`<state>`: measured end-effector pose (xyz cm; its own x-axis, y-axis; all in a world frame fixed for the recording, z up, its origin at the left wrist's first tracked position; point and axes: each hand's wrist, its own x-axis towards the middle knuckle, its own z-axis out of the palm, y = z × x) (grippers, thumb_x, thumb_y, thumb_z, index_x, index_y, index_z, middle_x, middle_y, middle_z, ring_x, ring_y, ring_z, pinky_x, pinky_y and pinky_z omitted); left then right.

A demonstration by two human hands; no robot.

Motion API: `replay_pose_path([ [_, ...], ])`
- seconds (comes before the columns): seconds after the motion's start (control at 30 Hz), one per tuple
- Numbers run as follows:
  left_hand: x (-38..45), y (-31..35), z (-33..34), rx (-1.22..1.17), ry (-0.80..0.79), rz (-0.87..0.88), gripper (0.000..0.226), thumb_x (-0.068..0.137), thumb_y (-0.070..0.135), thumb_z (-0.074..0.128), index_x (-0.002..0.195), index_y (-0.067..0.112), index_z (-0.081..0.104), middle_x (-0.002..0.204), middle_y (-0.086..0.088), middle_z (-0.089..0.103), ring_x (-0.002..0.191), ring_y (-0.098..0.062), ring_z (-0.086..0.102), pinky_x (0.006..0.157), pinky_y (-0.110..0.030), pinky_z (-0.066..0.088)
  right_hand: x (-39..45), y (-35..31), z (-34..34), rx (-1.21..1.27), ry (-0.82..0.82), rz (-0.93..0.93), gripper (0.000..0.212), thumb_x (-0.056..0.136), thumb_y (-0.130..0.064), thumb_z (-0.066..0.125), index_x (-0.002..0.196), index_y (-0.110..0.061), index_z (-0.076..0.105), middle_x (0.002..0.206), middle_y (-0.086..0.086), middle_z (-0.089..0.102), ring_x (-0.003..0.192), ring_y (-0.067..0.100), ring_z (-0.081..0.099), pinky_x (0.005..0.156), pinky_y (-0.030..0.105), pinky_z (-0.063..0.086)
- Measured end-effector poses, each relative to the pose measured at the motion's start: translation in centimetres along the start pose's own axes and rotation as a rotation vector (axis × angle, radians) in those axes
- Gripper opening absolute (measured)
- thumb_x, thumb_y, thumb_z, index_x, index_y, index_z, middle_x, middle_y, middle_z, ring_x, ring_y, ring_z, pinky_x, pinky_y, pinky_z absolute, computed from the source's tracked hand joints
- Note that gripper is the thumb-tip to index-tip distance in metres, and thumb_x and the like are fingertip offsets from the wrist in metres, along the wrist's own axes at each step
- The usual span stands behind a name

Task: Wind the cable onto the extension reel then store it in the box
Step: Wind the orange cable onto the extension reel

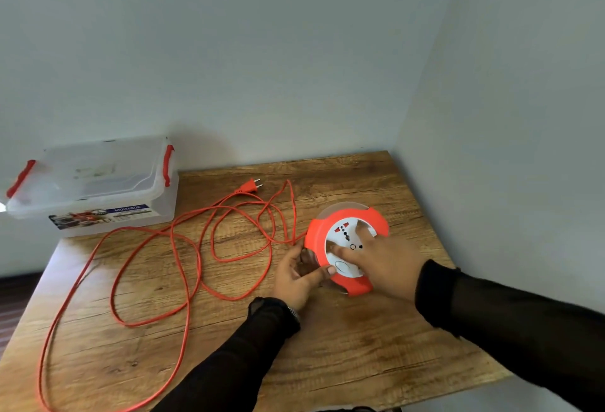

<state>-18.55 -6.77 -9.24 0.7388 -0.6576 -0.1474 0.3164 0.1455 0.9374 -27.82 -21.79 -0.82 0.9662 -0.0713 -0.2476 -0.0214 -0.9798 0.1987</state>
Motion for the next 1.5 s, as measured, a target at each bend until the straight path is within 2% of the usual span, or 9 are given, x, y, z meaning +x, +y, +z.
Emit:
replay_pose_path([
  [0.2,-0.1,0.3,0.1,-0.004,-0.008,-0.04,0.04,0.067,-0.013,0.075,0.101,0.004,0.063,0.076,-0.002,0.069,0.067,-0.016,0.068,0.052,-0.027,0.054,2.3,1.8,-1.8,-0.289,-0.018,-0.215,0.067,0.085,-0.037,0.058,0.142,-0.037,0.024,0.115,0.009,0.062,0.116,0.033,0.043,0.096,0.043,0.035],
  [0.47,0.0,0.6,0.2,0.059,-0.022,-0.025,0.03,0.07,-0.018,0.07,0.091,-0.001,0.059,0.061,0.007,0.069,0.052,-0.006,0.064,0.045,-0.018,0.049,3.2,3.4,-2.2,-0.179,-0.082,-0.323,0.064,0.088,-0.042,0.055,0.142,-0.042,0.022,0.119,0.004,0.063,0.106,0.027,0.053,0.078,0.038,0.05],
  [0.67,-0.1,0.8,0.4,0.101,-0.003,-0.003,0.026,0.07,-0.016,0.071,0.081,0.004,0.06,0.058,0.006,0.067,0.05,-0.006,0.062,0.046,-0.019,0.049,2.6,2.6,-0.2,-0.044,-0.003,-0.174,0.061,0.088,-0.046,0.048,0.142,-0.043,0.021,0.114,0.006,0.065,0.094,0.026,0.059,0.066,0.03,0.044],
  [0.83,-0.1,0.6,0.4,0.123,0.015,0.031,0.03,0.068,-0.016,0.072,0.068,0.005,0.05,0.055,-0.002,0.05,0.045,-0.008,0.054,0.044,-0.018,0.046,1.3,0.1,1.2,0.302,0.05,0.177,0.072,0.085,-0.059,0.043,0.146,-0.031,0.016,0.111,0.008,0.067,0.095,0.028,0.063,0.07,0.033,0.05],
  [0.97,-0.1,0.5,0.2,0.159,-0.018,0.047,0.033,0.069,-0.016,0.071,0.07,0.014,0.058,0.054,0.009,0.063,0.048,-0.003,0.059,0.048,-0.015,0.047,1.5,-1.5,1.4,0.505,0.036,0.401,0.076,0.088,-0.055,0.044,0.148,-0.02,0.012,0.11,0.008,0.066,0.094,0.027,0.063,0.064,0.031,0.038],
  [1.13,-0.1,0.3,0.0,0.162,-0.017,0.04,0.029,0.07,-0.011,0.074,0.073,0.015,0.06,0.058,0.01,0.066,0.052,-0.003,0.061,0.051,-0.015,0.048,1.3,-1.9,0.4,1.147,-0.158,0.605,0.085,0.088,-0.038,0.056,0.147,-0.014,0.0,0.084,0.004,0.068,0.054,0.012,0.063,0.047,0.023,0.044],
  [1.3,-0.1,0.1,0.0,0.184,0.019,0.043,0.025,0.071,-0.012,0.072,0.076,0.008,0.058,0.058,0.01,0.064,0.053,-0.004,0.058,0.052,-0.017,0.047,1.3,-2.7,0.3,1.988,-0.195,0.766,0.015,0.094,-0.014,0.048,0.106,-0.006,0.048,0.067,0.007,0.067,0.049,0.012,0.064,0.04,0.018,0.039],
  [1.4,-0.1,0.1,-0.1,0.214,0.019,0.061,0.027,0.073,-0.014,0.068,0.084,0.01,0.061,0.066,0.012,0.068,0.063,-0.004,0.062,0.061,-0.021,0.051,0.8,-3.1,0.2,2.346,-0.18,0.75,0.009,0.094,-0.008,0.045,0.094,-0.006,0.054,0.068,0.013,0.07,0.057,0.015,0.069,0.044,0.019,0.048],
  [1.5,-0.2,0.1,-0.2,0.172,0.015,0.053,0.028,0.073,-0.01,0.068,0.092,0.011,0.063,0.073,0.01,0.072,0.071,-0.007,0.066,0.065,-0.029,0.055,0.4,-3.5,0.2,2.42,-0.109,0.73,0.01,0.094,-0.007,0.045,0.098,-0.006,0.054,0.074,0.014,0.071,0.065,0.016,0.071,0.049,0.022,0.051],
])
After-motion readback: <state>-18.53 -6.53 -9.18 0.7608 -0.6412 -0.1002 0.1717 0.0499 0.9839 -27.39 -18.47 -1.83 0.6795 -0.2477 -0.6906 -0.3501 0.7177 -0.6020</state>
